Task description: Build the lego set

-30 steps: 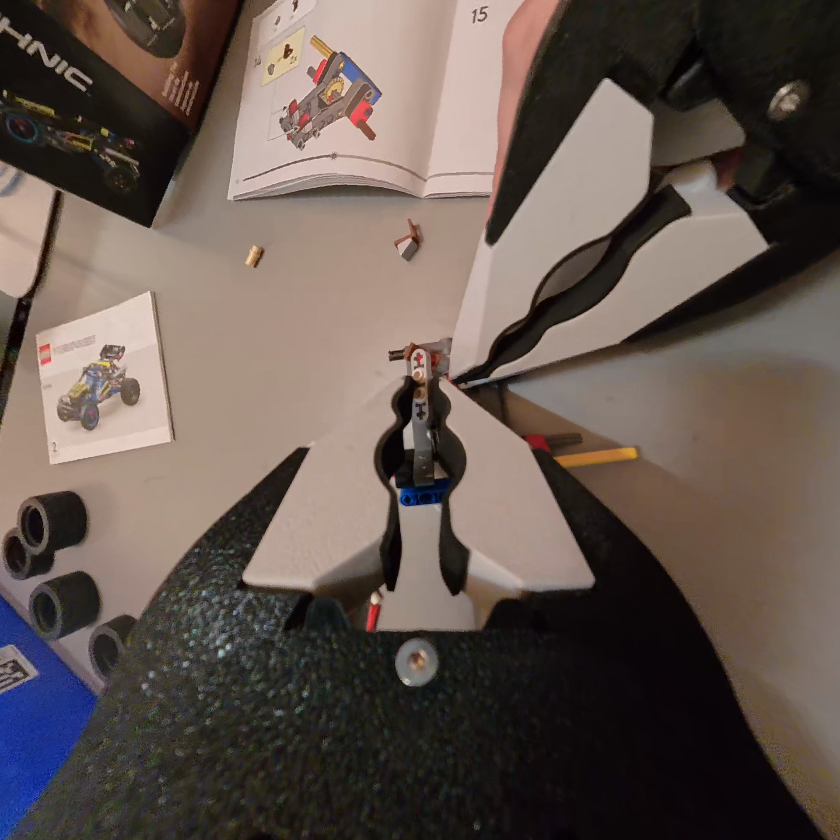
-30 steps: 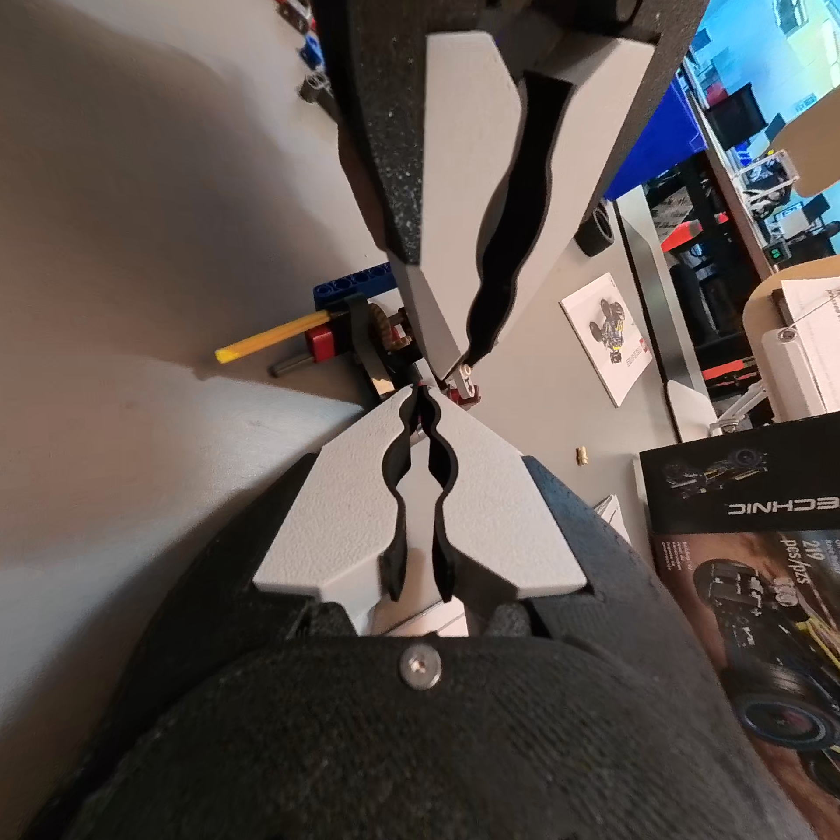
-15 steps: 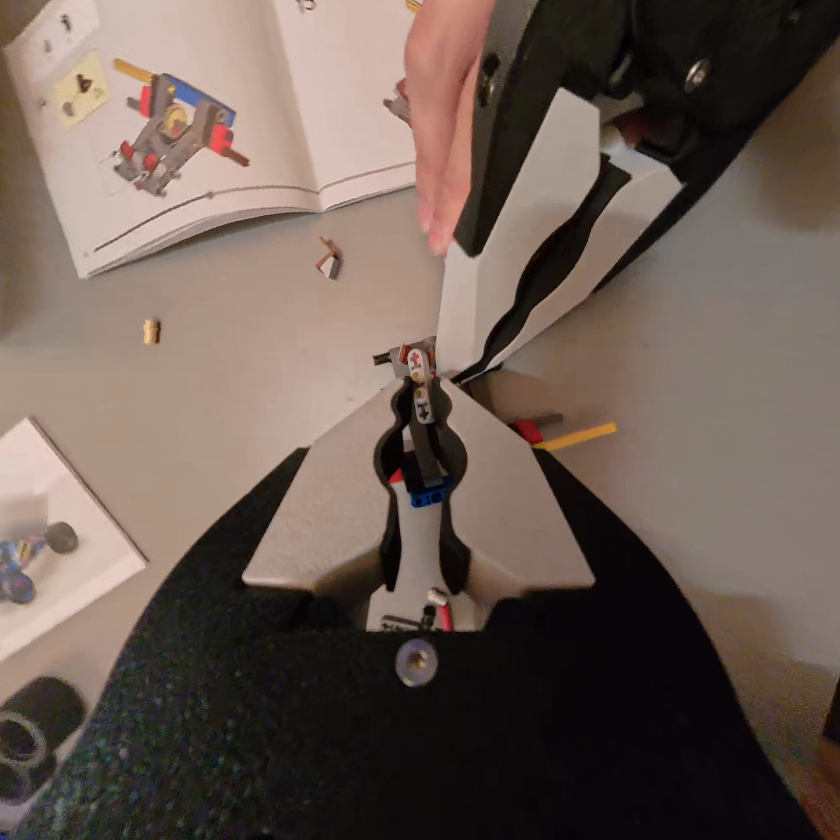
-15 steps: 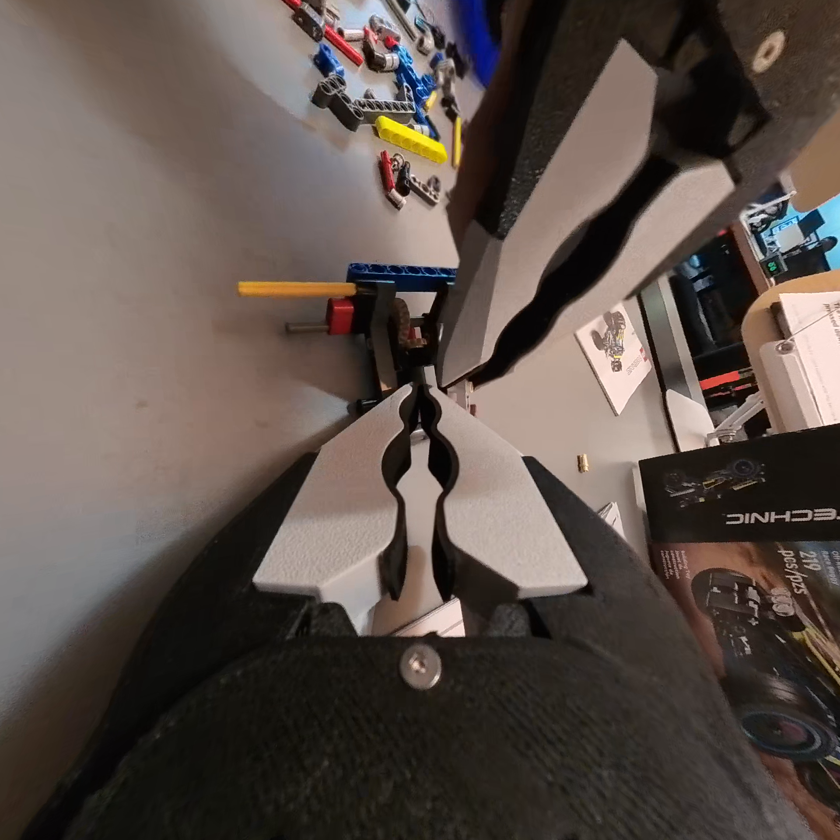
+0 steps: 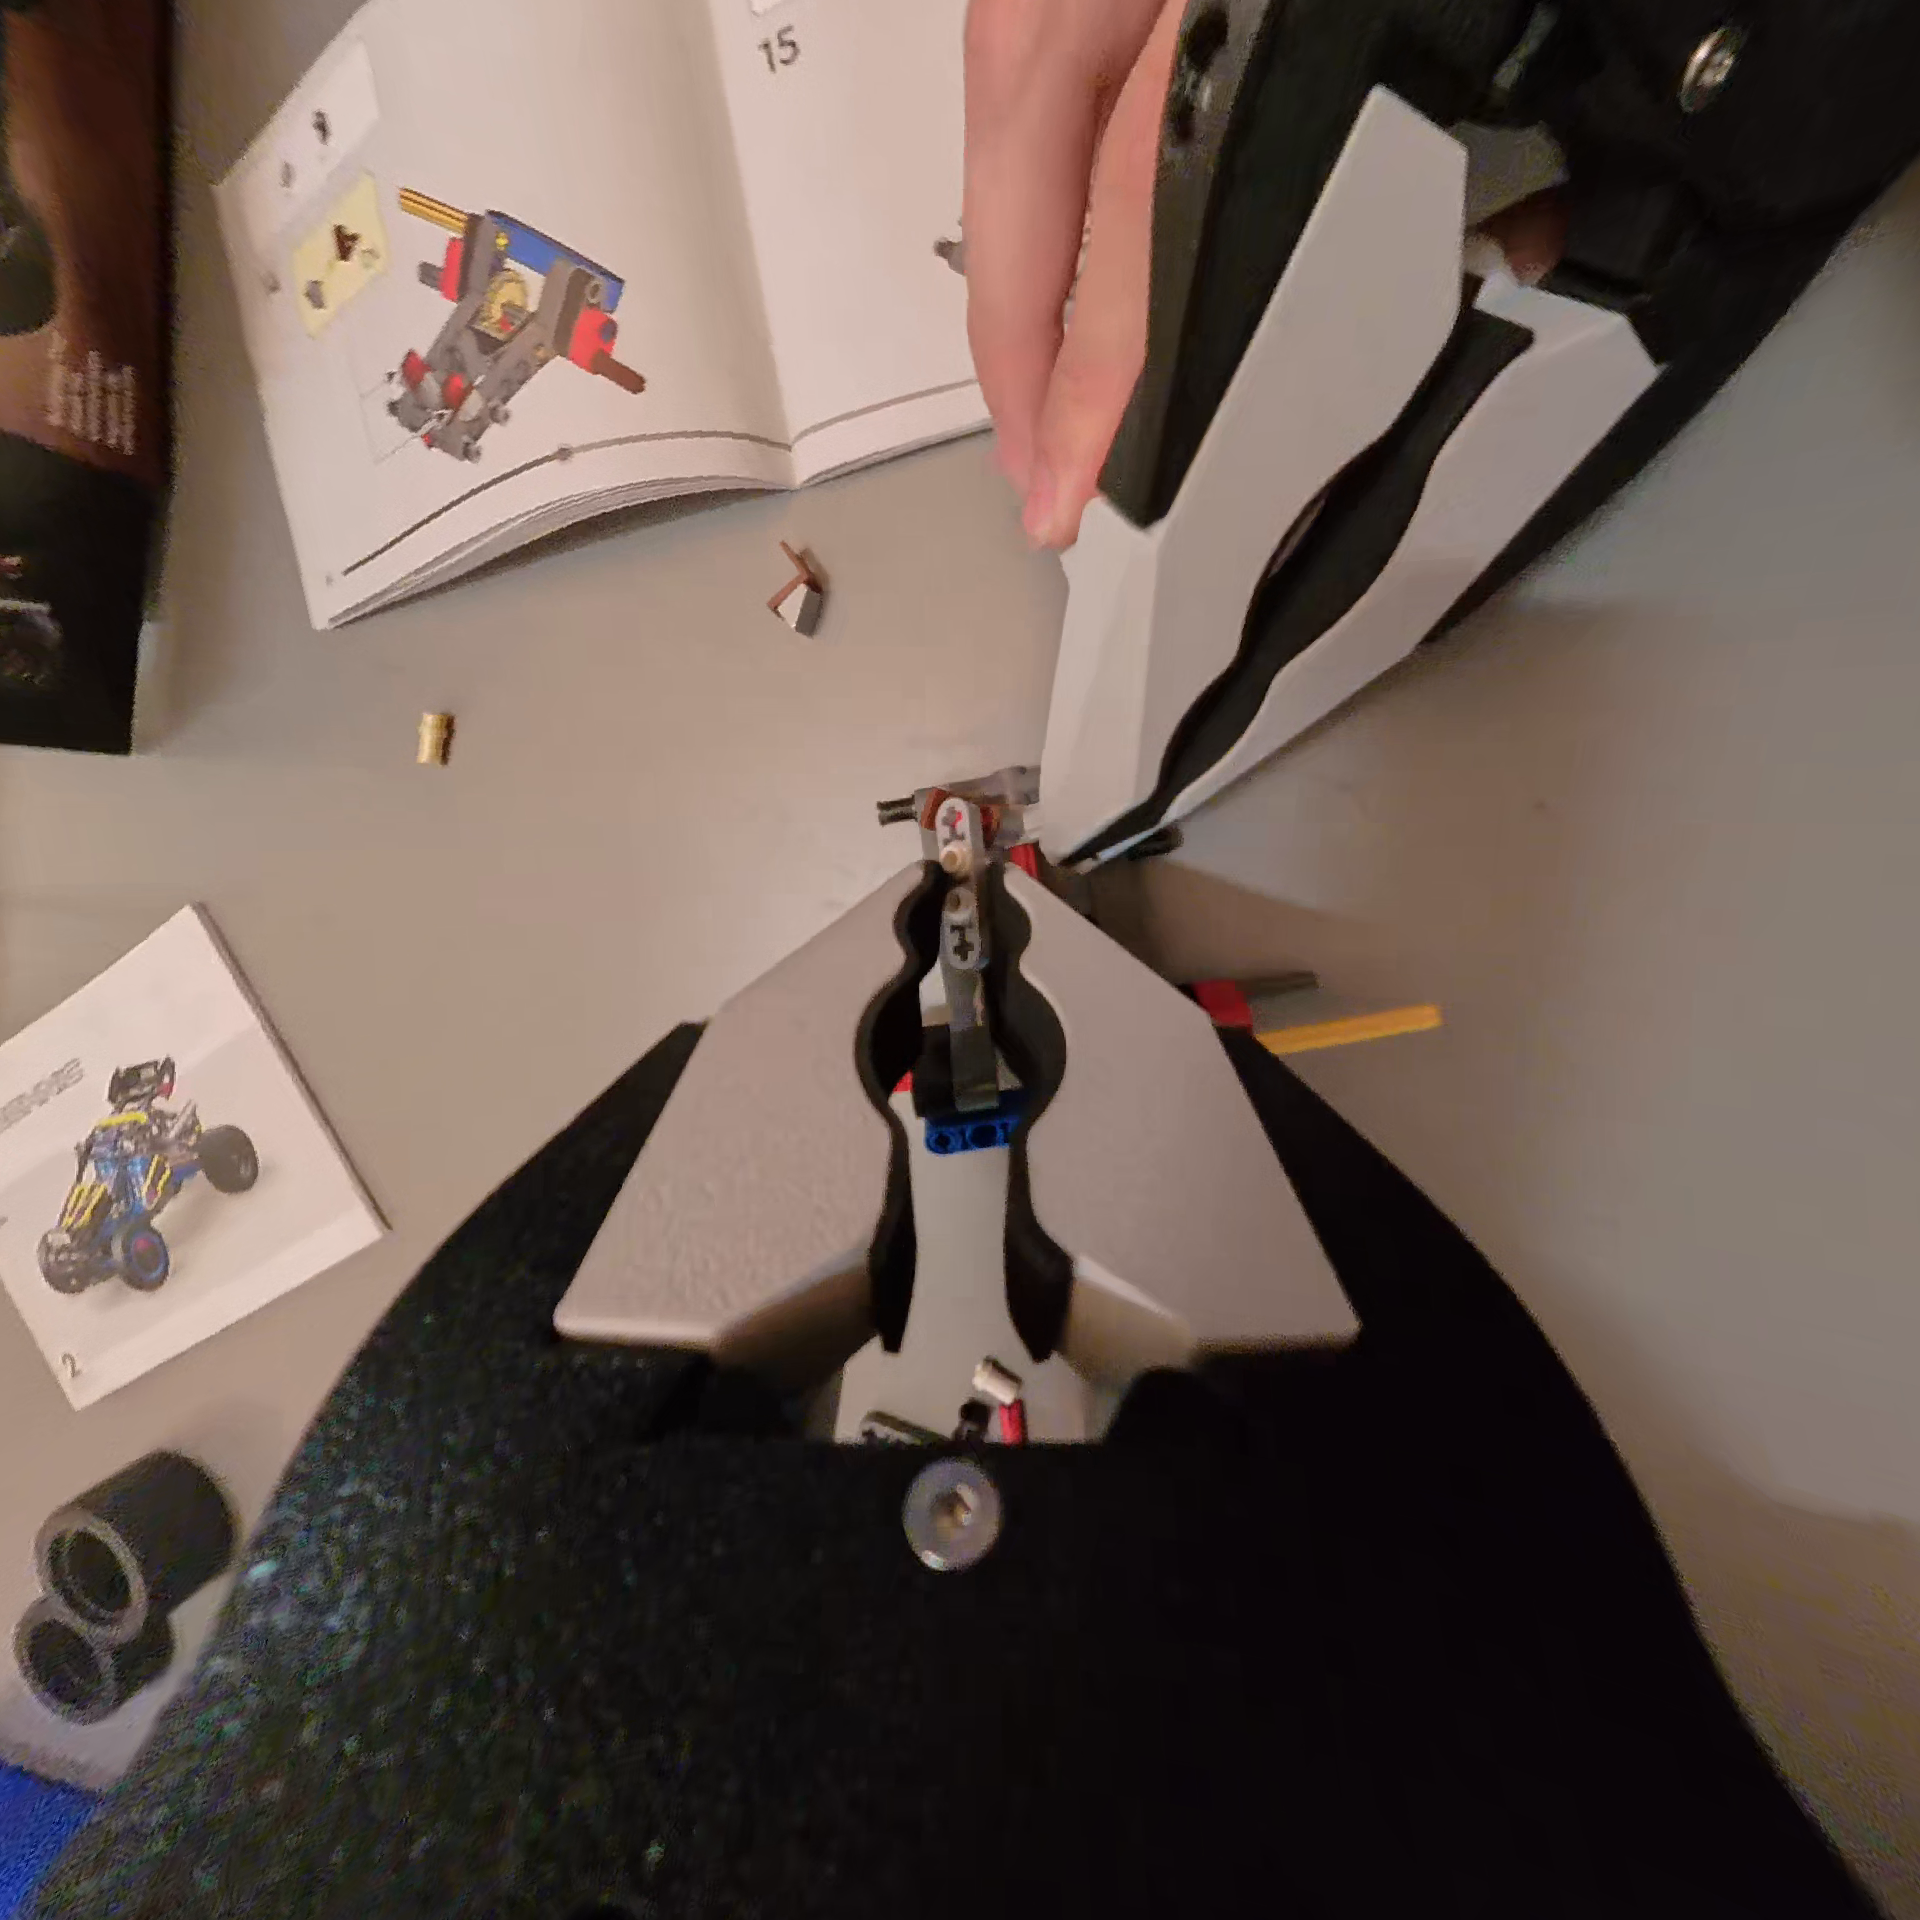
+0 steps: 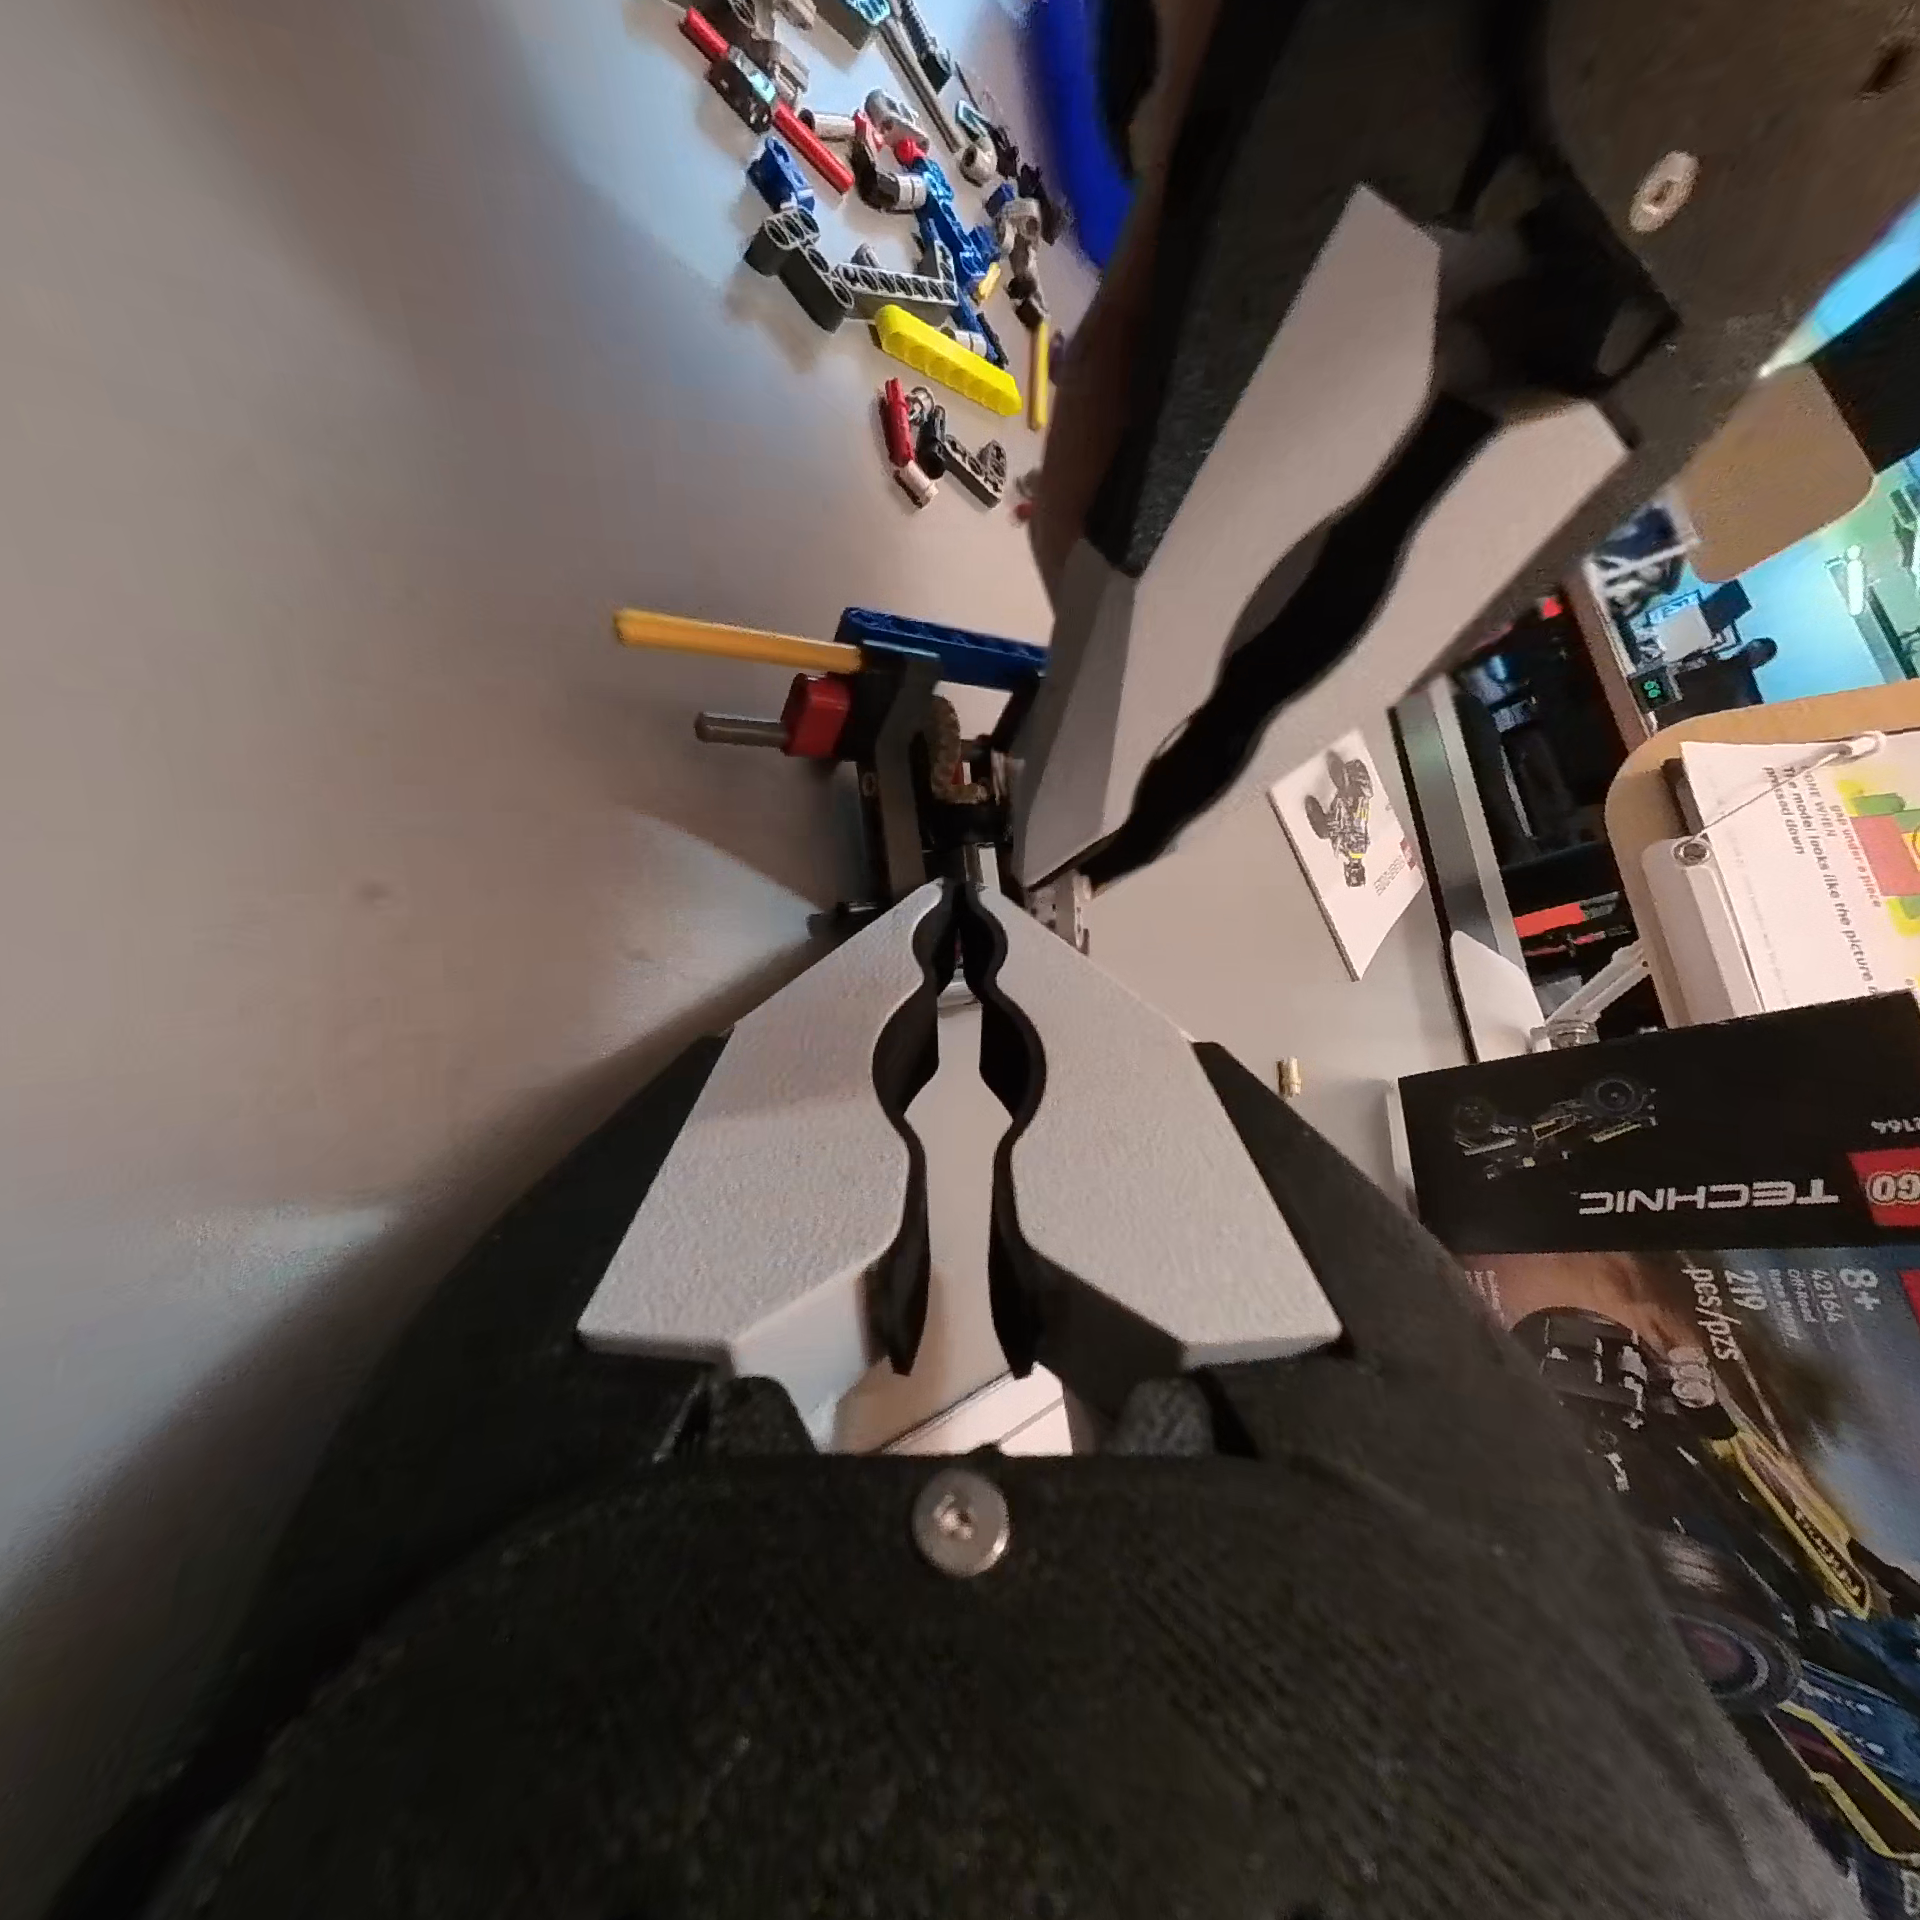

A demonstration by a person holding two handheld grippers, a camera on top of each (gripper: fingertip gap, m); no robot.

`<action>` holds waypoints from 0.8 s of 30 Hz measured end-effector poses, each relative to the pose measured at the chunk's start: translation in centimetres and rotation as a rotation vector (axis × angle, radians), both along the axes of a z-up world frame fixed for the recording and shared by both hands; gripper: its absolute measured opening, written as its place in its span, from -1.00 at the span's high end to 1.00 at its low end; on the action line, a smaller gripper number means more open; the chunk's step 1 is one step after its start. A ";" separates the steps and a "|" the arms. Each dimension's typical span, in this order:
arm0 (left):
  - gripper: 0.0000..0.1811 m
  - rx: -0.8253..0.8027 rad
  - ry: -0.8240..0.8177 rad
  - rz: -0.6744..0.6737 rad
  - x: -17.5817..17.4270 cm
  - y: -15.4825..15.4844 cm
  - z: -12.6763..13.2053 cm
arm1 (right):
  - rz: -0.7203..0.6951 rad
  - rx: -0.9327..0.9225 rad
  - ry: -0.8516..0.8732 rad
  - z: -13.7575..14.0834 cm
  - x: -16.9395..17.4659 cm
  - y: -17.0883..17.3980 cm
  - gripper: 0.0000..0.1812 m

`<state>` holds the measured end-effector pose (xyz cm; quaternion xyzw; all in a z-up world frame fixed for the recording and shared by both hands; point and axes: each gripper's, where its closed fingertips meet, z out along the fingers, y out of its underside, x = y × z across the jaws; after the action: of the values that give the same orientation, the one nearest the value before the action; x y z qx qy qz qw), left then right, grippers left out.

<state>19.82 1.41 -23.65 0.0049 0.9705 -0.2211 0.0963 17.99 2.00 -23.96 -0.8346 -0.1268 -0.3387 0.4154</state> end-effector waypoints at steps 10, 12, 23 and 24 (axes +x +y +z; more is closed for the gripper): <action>0.93 -0.164 -0.113 0.139 0.5 0.5 0.1 | -0.043 0.034 0.128 0.6 0.2 -0.8 1.00; 0.93 -0.184 -0.135 0.145 0.5 0.3 0.1 | -0.051 0.023 0.154 0.6 0.2 -0.9 1.00; 0.93 -0.235 -0.206 0.227 0.7 0.9 0.0 | -0.138 0.115 0.244 1.6 1.5 -1.7 1.00; 0.93 -0.244 -0.197 0.233 0.6 0.9 0.0 | -0.131 0.119 0.233 1.6 1.4 -1.6 1.00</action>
<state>20.44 2.28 -23.61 -0.0974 0.9164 -0.3229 0.2158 19.39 0.42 -22.32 -0.8488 -0.0028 -0.2726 0.4529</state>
